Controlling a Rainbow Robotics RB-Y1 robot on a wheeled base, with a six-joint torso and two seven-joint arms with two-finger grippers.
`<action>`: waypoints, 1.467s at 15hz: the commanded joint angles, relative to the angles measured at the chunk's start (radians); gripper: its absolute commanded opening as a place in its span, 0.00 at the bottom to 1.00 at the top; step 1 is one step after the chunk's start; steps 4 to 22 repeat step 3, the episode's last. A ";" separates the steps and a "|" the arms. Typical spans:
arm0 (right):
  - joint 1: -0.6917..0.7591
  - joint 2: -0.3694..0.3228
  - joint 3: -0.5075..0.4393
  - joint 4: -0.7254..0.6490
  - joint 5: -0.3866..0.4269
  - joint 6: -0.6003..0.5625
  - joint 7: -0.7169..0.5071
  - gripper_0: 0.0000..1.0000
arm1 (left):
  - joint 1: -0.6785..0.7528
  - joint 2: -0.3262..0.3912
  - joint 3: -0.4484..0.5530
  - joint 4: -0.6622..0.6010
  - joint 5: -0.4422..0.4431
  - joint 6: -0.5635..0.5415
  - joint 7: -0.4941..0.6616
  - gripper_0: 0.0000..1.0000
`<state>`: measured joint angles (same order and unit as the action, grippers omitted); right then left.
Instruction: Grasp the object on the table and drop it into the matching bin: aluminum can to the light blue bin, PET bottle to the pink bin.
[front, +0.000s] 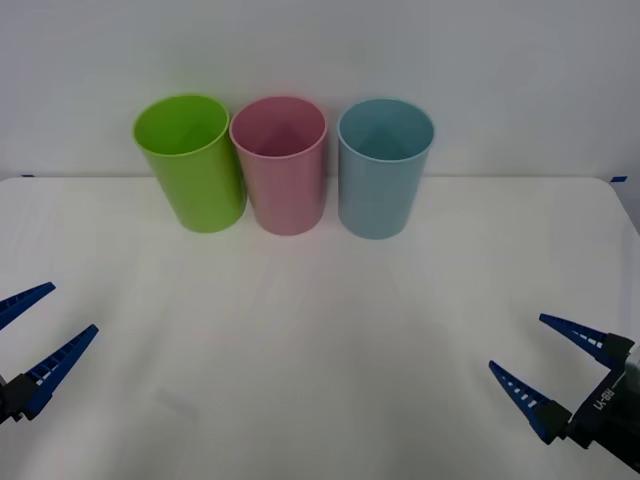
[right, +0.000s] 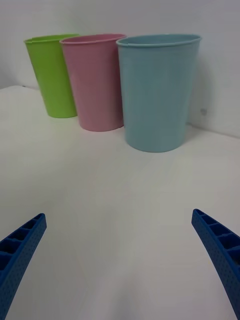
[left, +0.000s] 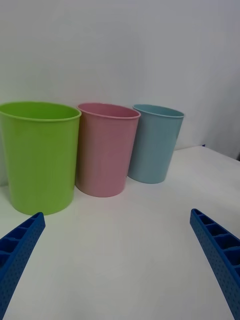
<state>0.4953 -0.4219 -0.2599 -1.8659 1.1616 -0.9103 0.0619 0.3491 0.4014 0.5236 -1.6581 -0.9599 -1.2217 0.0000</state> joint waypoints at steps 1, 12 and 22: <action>0.006 0.000 -0.001 -0.001 0.009 -0.001 0.000 1.00 | 0.000 0.000 0.000 0.000 0.000 0.000 0.000 1.00; 0.006 0.000 -0.001 -0.001 0.009 -0.001 0.000 1.00 | 0.000 0.000 0.000 0.000 0.000 0.000 0.000 1.00; 0.006 0.000 -0.001 -0.001 0.009 -0.001 0.000 1.00 | 0.000 0.000 0.000 0.000 0.000 0.000 0.000 1.00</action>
